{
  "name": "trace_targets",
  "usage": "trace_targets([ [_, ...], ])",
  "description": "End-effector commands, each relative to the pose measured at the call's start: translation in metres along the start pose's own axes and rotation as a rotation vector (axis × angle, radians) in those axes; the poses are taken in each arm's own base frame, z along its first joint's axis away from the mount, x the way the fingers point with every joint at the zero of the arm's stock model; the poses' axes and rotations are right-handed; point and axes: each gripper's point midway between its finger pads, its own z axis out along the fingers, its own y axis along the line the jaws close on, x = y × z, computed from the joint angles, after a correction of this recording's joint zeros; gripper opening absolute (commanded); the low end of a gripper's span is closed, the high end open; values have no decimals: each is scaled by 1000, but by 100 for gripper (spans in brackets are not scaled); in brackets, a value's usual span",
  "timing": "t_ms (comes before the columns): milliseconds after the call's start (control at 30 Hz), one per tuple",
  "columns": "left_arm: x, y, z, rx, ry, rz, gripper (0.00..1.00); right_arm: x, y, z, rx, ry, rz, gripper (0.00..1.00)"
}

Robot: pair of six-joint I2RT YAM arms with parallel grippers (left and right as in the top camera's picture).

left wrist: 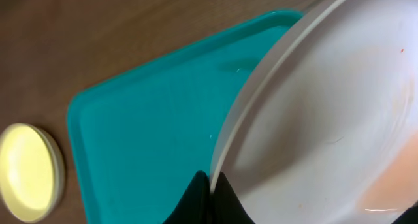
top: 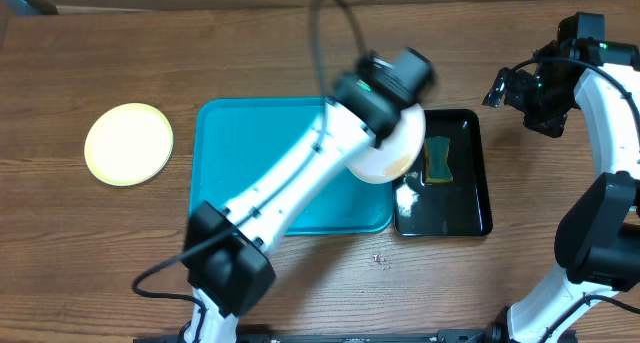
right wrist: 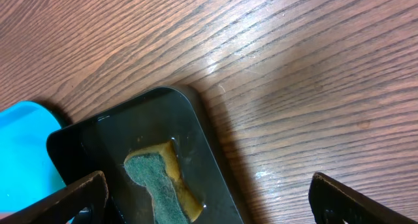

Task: Clean dirty plates on tray and stack at the side
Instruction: 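Lift the white plate with the left gripper and tilt it up, then carry the white plate left and set it on the yellow plate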

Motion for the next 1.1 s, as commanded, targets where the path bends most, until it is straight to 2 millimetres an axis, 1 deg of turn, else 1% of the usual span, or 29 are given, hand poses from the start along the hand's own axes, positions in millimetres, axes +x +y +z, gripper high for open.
trace_targets([
  [0, -23, -1, -45, -194, -212, 23, 4, -3, 3, -9, -11, -27, -1, 100],
  [67, -25, -12, -66, -261, -295, 68, 4, -3, 3, -9, -11, -27, -1, 100],
  [100, -26, -21, -83, -304, -356, 102, 4, -3, 3, -9, -11, -27, -1, 100],
  [133, -26, -25, -90, -322, -384, 116, 4, -3, 3, -9, -11, -27, -1, 100],
  [300, -26, -47, -144, -453, -575, 173, 4, -3, 3, -9, -11, -27, -1, 100],
  [400, -25, -55, -162, -482, -637, 175, 4, -3, 3, -9, -11, -27, -1, 100],
  [500, -24, -59, -167, -478, -654, 174, 4, -3, 3, -9, -11, -27, -1, 100],
  [667, -25, -56, -164, -477, -647, 163, 4, -3, 3, -9, -11, -27, -1, 100],
  [733, -25, -59, -155, -432, -615, 162, 4, -3, 3, -9, -11, -27, -1, 100],
  [767, -23, -63, -147, -388, -585, 168, 4, -3, 3, -9, -11, -27, -1, 100],
  [867, -19, -72, -114, -225, -458, 171, 4, -3, 3, -9, -11, -27, -1, 100],
  [933, -18, -71, -95, -135, -379, 152, 4, -3, 3, -9, -11, -27, -1, 100],
  [1067, -18, -61, -53, 58, -205, 62, 4, -3, 3, -9, -11, -27, -1, 100],
])
